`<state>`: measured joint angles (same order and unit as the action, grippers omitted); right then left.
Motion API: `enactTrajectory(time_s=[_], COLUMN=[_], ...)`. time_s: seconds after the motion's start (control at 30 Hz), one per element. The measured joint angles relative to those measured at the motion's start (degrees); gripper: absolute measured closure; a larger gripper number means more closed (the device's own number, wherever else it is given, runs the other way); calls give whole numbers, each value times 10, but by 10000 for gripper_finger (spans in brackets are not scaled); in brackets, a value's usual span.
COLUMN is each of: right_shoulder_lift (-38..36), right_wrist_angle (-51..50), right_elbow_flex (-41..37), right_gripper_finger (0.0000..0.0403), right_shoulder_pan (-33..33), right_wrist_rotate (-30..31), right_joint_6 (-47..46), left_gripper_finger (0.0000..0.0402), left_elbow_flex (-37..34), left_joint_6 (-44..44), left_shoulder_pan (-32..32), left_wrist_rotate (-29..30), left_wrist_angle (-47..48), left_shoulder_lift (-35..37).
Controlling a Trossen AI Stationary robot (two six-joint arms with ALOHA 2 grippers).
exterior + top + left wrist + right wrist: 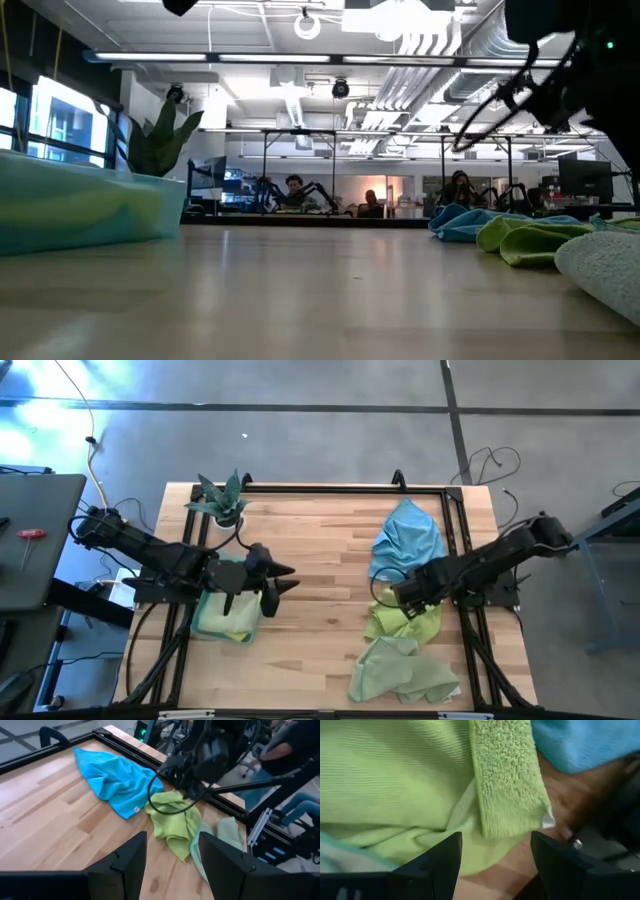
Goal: Fold microfiber towels
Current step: Fold the light green microfiber towel
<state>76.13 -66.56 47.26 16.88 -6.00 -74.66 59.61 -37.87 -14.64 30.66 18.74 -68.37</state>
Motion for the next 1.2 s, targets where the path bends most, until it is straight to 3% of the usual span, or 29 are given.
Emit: enactTrajectory(time_s=[0.2,0.37,0.57,0.93,1.07,1.2], right_shoulder_lift=[0,1,1,1,1,1], right_wrist_angle=[15,87,87,71,69,67], right_elbow_flex=[-60,-66,-61,-97,-97,-97], right_gripper_finger=[174,174,174,180,221,303], right_shoulder_pan=[4,12,13,13,13,13], right_wrist_rotate=[15,13,63,57,58,63], right_joint_6=[-21,-15,-11,-29,-29,-25], left_gripper_finger=[232,232,232,232,232,232], left_elbow_flex=[0,0,0,0,0,0], left_joint_6=[-9,-9,-24,-31,-31,-30], left_shoulder_pan=[2,2,2,2,2,2], left_wrist_rotate=[16,21,33,32,33,44], left_wrist_angle=[-10,-28,-28,-28,-28,-28], left_shoulder_lift=[0,0,0,0,0,0])
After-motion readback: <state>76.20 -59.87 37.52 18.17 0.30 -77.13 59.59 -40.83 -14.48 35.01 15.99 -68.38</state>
